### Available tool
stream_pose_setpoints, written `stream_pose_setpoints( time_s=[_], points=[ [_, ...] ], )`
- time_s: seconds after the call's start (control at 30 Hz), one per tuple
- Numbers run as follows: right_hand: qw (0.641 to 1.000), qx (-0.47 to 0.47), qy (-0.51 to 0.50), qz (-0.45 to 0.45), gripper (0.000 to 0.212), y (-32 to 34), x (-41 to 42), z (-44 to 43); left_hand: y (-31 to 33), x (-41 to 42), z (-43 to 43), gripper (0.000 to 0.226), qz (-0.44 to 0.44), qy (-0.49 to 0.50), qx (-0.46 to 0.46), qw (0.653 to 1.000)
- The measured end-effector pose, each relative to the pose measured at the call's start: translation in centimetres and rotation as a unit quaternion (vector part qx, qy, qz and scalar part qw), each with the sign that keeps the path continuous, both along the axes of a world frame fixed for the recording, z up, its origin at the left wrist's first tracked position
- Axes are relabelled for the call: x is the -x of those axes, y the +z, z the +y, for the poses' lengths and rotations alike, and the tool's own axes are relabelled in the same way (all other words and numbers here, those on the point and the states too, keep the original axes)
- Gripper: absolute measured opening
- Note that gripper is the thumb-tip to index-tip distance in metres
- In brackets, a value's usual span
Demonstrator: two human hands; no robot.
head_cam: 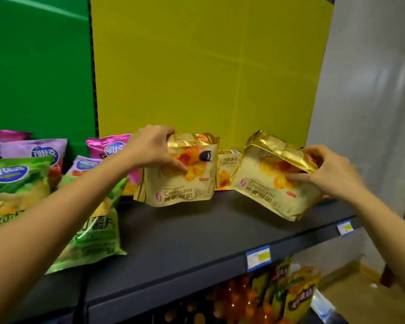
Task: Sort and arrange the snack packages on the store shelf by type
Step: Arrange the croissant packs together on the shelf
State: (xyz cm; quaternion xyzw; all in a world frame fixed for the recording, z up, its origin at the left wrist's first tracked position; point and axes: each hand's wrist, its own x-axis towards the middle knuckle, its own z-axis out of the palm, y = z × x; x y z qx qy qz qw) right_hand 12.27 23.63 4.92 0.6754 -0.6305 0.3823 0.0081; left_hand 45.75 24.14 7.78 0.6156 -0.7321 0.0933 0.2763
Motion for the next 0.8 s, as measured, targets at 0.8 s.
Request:
stream_pose_setpoints(
  time_s=[0.8],
  points=[
    [0.932, -0.06, 0.262, 0.244, 0.076, -1.4, -0.6, -20.9, -5.2, 2.6, -7.2, 0.089, -0.21, 0.161, -0.065, 0.962]
  ],
)
